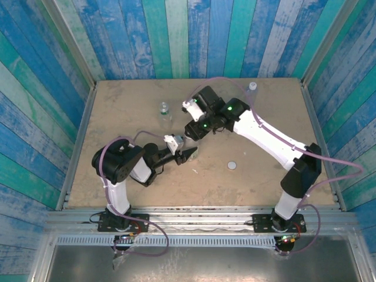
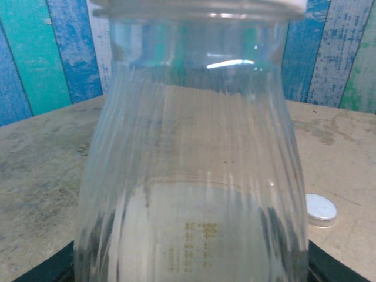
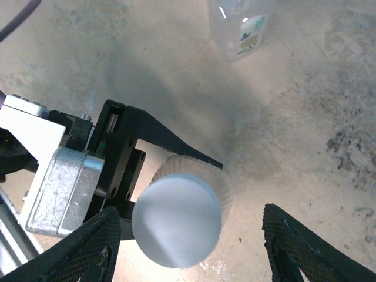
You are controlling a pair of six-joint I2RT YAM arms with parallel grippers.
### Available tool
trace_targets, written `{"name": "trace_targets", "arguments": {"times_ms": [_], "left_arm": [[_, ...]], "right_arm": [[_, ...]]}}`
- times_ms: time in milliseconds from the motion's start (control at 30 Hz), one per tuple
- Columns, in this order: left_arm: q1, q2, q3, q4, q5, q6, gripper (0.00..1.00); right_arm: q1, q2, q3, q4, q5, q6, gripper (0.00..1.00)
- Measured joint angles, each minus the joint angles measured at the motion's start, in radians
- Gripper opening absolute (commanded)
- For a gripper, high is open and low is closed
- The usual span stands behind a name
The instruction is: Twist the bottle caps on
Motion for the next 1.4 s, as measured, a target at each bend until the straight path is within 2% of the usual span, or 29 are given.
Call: {"name": "trace_targets", "arguments": {"times_ms": [233,400,667,1033,1300,1400], "left_arm": [[0.0,0.009,0.031,-0.027,0.067,0.0,0.57],[0.0,0.019,0.044,-0.027,0.093,-0.003,0.57],[0.0,0.02,0.047,-0.032,0.106,-0.002,0.58],[0.0,0.02,0.055,-0.043,0.116,0.001,0.58],[0.001,0.024,0.061,-0.044,0.116,-0.008,0.56],[0.001,0.028,0.066,-0.044,0.12,-0.013,0.56]], "right_arm": [[-0.093,-0.081,-0.116,0.062,-0.059,0.052,0.6],[-0.09,-0.081,-0.125,0.082,-0.111,0.055,0.6],[-0.089,-0.067,-0.127,0.09,-0.134,0.052,0.5],[-0.089,-0.063,-0.132,0.098,-0.147,0.05,0.41],[-0.09,-0.063,-0.149,0.133,-0.195,0.051,0.21],[-0.092,-0.072,-0.163,0.152,-0.195,0.053,0.19]]}}
